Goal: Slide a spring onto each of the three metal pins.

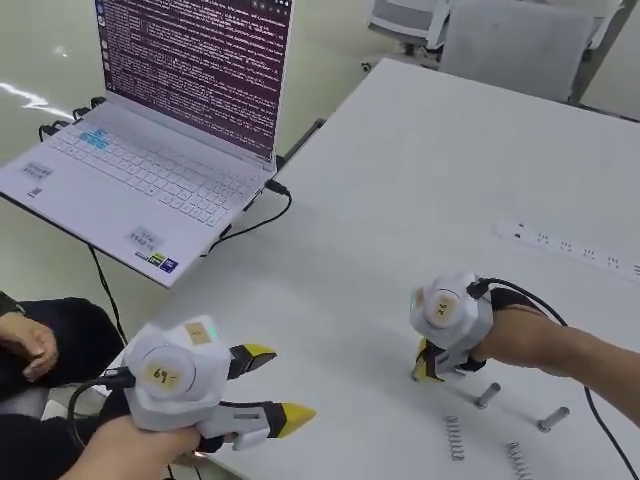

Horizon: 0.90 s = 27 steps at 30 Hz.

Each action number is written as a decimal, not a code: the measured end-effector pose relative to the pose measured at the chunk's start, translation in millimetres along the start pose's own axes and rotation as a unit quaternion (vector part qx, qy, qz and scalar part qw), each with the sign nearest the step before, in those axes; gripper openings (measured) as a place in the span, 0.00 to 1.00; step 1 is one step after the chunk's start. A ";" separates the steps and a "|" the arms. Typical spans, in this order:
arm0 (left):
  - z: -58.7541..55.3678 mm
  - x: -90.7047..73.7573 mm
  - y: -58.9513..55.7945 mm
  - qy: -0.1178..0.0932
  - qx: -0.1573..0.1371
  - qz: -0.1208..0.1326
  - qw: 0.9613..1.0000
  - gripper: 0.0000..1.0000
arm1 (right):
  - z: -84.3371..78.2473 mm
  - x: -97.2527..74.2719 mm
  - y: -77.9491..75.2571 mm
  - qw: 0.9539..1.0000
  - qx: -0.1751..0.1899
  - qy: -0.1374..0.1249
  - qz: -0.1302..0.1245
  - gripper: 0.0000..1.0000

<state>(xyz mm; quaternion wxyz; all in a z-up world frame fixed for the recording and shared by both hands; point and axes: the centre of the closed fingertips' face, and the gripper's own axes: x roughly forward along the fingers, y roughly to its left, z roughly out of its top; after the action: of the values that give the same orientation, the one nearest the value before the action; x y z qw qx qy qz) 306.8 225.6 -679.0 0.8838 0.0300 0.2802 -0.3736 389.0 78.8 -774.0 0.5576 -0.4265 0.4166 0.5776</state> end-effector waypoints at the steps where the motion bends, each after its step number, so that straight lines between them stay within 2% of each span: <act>1: 0.2 0.1 -0.1 0.000 0.000 0.000 1.000 0.47 | 0.2 -0.4 0.8 1.000 0.001 0.000 0.001 0.12; 10: 1.1 0.5 -1.6 -0.001 0.002 -0.003 1.000 0.47 | 0.7 -6.7 2.8 1.000 0.010 -0.007 0.005 0.17; 27: 8.3 5.9 -4.6 -0.003 0.010 -0.009 1.000 0.46 | 0.5 -35.7 -2.6 0.999 0.025 -0.026 -0.020 0.19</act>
<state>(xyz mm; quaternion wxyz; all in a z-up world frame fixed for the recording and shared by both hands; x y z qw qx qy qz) 310.9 216.4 -674.4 0.8807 0.0355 0.2743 -0.3845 392.1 69.0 -739.7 0.5902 -0.4054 0.4076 0.5668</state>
